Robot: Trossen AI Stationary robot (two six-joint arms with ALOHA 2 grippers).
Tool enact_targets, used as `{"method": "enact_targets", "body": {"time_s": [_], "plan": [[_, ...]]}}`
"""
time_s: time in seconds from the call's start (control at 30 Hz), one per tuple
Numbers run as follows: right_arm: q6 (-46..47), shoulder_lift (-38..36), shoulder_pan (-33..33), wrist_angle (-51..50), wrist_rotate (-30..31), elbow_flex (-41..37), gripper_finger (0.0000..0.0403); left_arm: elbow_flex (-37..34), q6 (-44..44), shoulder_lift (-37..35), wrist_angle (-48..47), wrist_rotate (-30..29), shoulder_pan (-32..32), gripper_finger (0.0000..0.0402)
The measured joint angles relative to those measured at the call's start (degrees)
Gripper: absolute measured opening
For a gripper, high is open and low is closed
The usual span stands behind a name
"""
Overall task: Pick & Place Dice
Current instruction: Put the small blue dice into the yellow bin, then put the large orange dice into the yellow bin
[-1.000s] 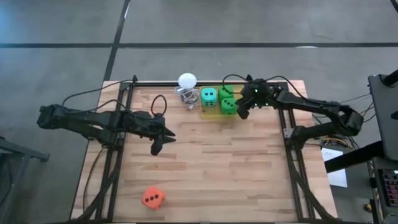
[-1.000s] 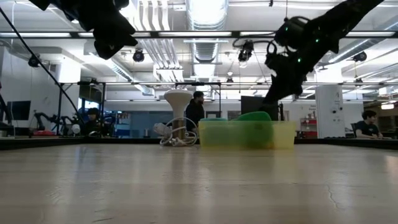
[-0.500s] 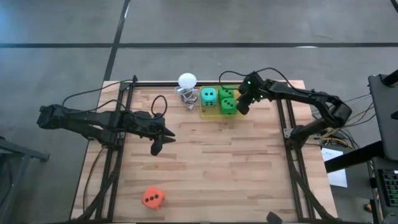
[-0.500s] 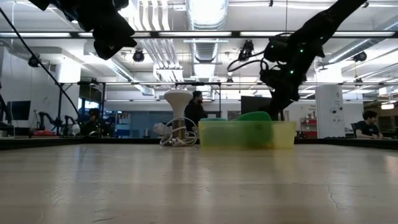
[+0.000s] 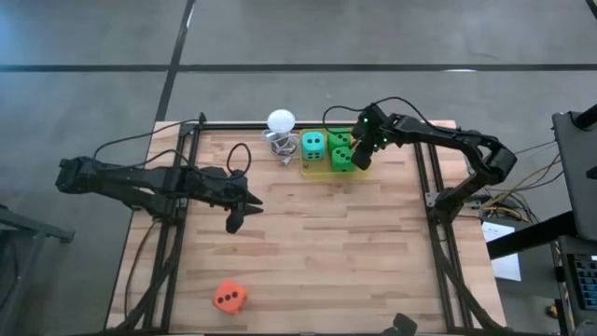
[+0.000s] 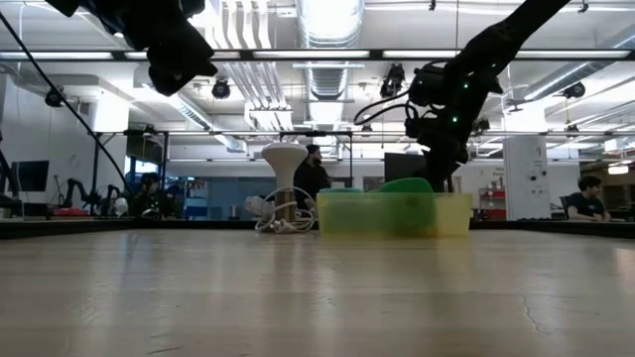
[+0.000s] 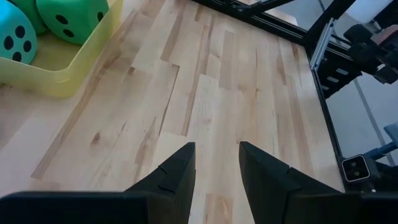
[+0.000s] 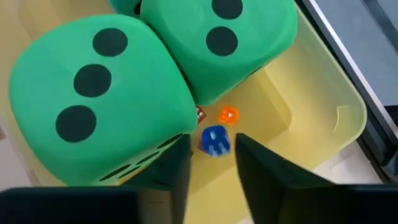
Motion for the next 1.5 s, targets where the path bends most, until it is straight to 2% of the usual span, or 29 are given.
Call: {"method": "enact_targets", "body": {"time_s": [0.13,0.23,0.4,0.57,0.73,0.8,0.93,1.03,1.13,1.2,1.37,1.5], "plan": [[-0.13,-0.46,0.00,-0.05,0.04,-0.65,0.0172,0.00,0.00,0.02,-0.55,-0.02,0.01,0.0129],[0.08,-1.39,0.00,0.02,2.40,-0.74,0.0196,0.00,0.00,0.02,-0.76,0.00,0.00,0.0129],[0.24,-2.57,0.00,-0.24,3.01,-0.73,0.0200,0.00,-0.27,0.02,-0.83,0.25,0.02,0.0129],[3.46,-5.46,0.51,-3.35,1.53,-0.13,0.0188,0.91,-0.30,0.59,-1.26,3.64,-1.76,0.0129],[6.62,-11.24,4.22,-3.59,0.47,-1.34,0.0177,4.61,0.18,4.21,-7.00,4.00,-10.23,0.0129],[7.80,-13.90,6.50,-3.43,0.37,-1.86,0.0173,6.56,1.24,6.16,-8.44,2.05,-15.20,0.0129],[10.11,-18.40,11.36,-3.37,0.86,-2.51,0.0167,10.83,5.68,11.05,-8.73,-6.76,-28.05,0.0129],[12.21,-20.89,14.80,-3.26,1.51,-2.57,0.0162,15.37,7.58,15.72,-9.53,-16.56,-37.22,0.0129],[14.57,-22.47,18.24,-3.24,4.40,-2.62,0.0156,20.73,7.06,20.97,-13.98,-26.09,-43.59,0.0129],[16.09,-22.91,20.59,-3.08,6.02,-2.64,0.0152,23.81,5.02,24.61,-16.45,-29.97,-46.64,0.0129],[19.67,-22.45,26.04,-1.23,7.60,-2.71,0.0142,30.13,-0.45,33.39,-21.45,-29.71,-50.76,0.0136],[22.04,-21.18,30.16,0.31,9.77,-2.73,0.0136,34.02,-5.16,39.21,-25.62,-24.85,-52.59,0.0150]]}}
